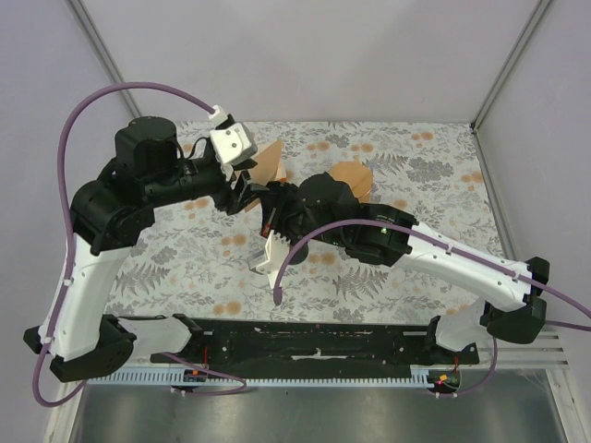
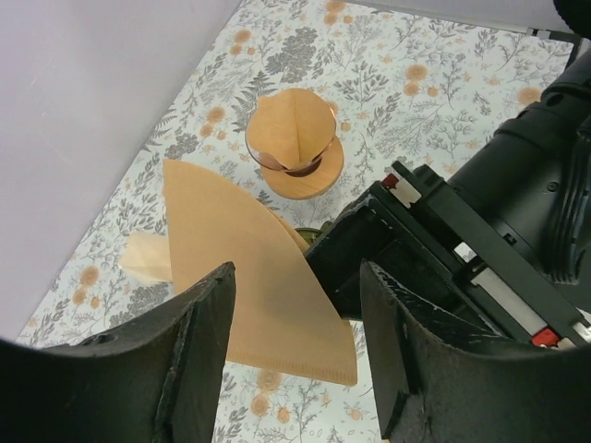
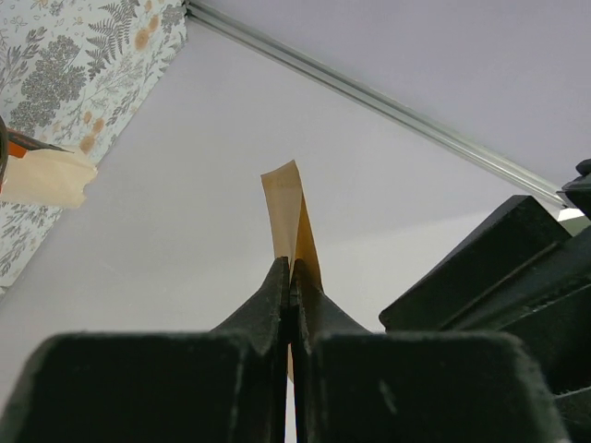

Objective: Place the coffee filter in the dripper
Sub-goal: Place the coffee filter in the coffee dripper.

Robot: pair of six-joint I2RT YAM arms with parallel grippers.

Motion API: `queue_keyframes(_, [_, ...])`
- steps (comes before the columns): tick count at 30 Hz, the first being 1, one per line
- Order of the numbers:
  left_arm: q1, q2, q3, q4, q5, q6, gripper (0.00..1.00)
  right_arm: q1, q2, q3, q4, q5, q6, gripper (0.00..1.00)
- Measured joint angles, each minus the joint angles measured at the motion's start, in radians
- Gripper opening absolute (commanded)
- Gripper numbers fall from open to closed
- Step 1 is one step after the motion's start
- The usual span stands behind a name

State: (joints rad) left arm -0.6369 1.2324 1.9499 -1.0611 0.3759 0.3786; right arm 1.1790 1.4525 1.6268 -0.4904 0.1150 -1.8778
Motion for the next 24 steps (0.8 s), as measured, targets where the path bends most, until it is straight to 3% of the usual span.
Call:
queue_keyframes(3, [0.0, -0.006, 0.003, -0.01, 0.009, 0.001, 0.57, 0.0, 0.003, 0.0, 0.004, 0.006, -0.001, 0.0])
queue_keyframes(17, [-0.011, 0.021, -0.029, -0.001, -0.09, 0.006, 0.56, 0.0, 0.006, 0.0, -0.002, 0.031, -0.004, 0.0])
queue_keyframes(24, [-0.015, 0.024, -0.04, 0.008, -0.246, 0.038, 0.49, 0.0, 0.01, 0.0, 0.0, 0.041, -0.004, 0.0])
